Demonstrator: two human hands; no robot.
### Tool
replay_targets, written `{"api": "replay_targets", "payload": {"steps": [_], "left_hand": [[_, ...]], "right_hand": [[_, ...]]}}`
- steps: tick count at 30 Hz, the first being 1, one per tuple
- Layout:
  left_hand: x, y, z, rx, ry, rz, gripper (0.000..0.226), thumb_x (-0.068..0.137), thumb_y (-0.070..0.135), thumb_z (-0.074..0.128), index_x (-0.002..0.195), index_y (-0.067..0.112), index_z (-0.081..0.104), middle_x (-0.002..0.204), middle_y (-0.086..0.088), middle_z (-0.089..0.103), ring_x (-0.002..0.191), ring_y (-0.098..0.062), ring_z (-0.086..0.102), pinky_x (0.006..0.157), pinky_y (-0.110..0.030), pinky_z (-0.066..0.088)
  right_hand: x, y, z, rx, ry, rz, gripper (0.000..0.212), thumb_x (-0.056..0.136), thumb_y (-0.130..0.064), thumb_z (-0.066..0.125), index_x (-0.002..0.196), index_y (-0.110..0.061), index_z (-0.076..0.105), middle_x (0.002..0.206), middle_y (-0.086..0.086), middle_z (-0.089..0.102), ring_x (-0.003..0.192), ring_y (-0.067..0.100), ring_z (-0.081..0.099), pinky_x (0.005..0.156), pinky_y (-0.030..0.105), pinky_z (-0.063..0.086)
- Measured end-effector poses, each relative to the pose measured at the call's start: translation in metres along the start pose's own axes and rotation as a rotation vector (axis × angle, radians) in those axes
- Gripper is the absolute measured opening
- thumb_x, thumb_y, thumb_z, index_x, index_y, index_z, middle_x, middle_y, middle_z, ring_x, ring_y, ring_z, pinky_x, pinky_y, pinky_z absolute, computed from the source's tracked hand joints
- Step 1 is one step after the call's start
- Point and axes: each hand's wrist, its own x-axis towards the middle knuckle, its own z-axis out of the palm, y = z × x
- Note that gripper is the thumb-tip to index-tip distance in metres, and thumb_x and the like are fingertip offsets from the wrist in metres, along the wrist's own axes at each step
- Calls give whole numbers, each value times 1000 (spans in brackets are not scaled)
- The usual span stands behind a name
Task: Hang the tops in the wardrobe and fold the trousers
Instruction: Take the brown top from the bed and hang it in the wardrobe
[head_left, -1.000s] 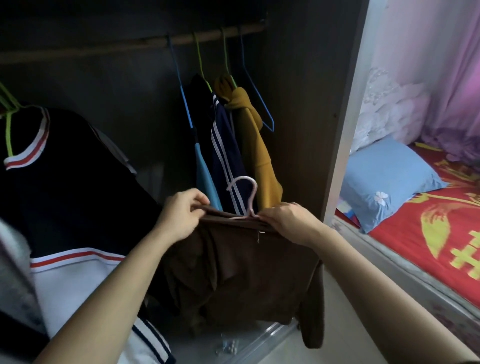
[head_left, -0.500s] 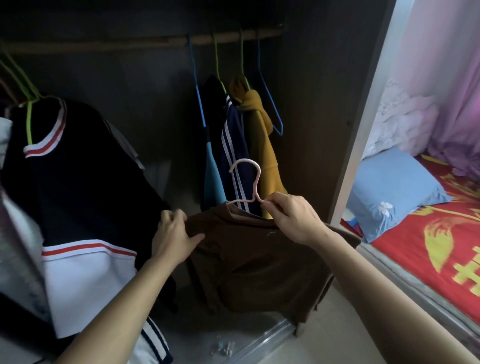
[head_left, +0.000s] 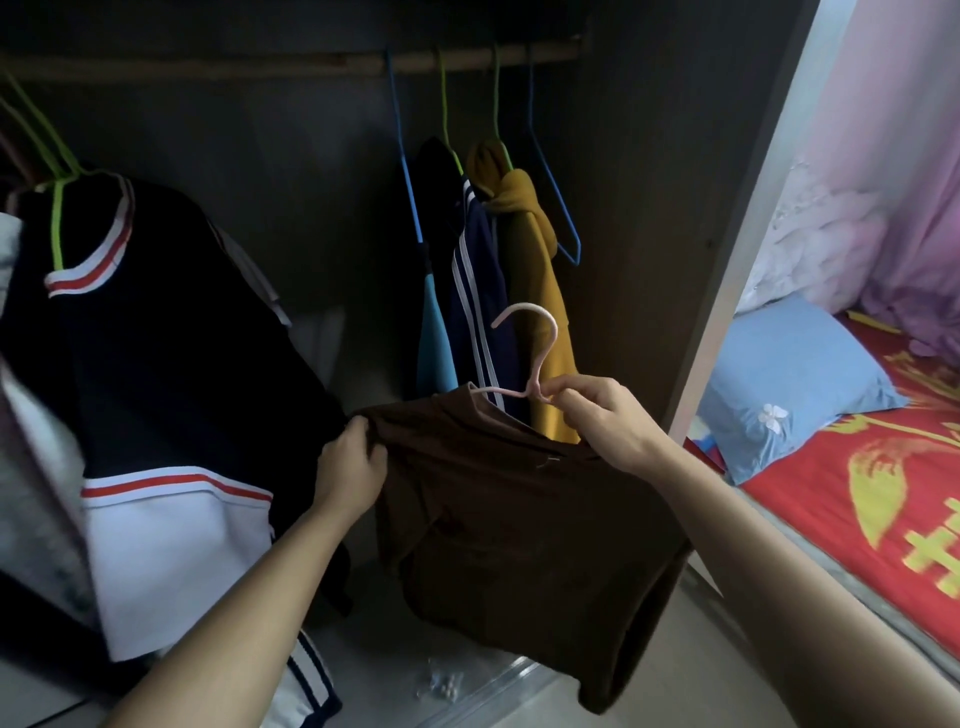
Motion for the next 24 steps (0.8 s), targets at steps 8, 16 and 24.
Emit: {"api": "replay_targets", "payload": {"steps": [8, 16, 24], "left_hand": [[12, 8, -3, 57, -59, 89, 11, 97, 5, 40, 100, 2, 51, 97, -15, 54, 91, -32, 55, 74, -33, 37], [34, -27, -37, 336, -52, -8, 20, 96, 6, 40, 112, 6, 53, 106, -20, 51, 97, -41, 55, 81, -43, 47], [33, -58, -36, 255, -300, -65, 28, 97, 12, 50, 87, 34, 64, 103, -5, 71, 96, -26, 65, 79, -32, 51]], "right_hand": [[4, 20, 23, -338, 76, 116, 56, 96, -67, 35, 92, -20, 65, 70, 0, 66, 61, 16, 65, 62, 44, 57], [4, 35, 22, -563, -269, 237, 41, 101, -49, 39, 84, -24, 67, 83, 0, 68, 75, 17, 66, 74, 39, 57], [12, -3, 14, -609, 201, -143, 50, 102, -51, 40, 60, -25, 50, 54, -6, 52, 50, 9, 51, 47, 27, 32]]}}
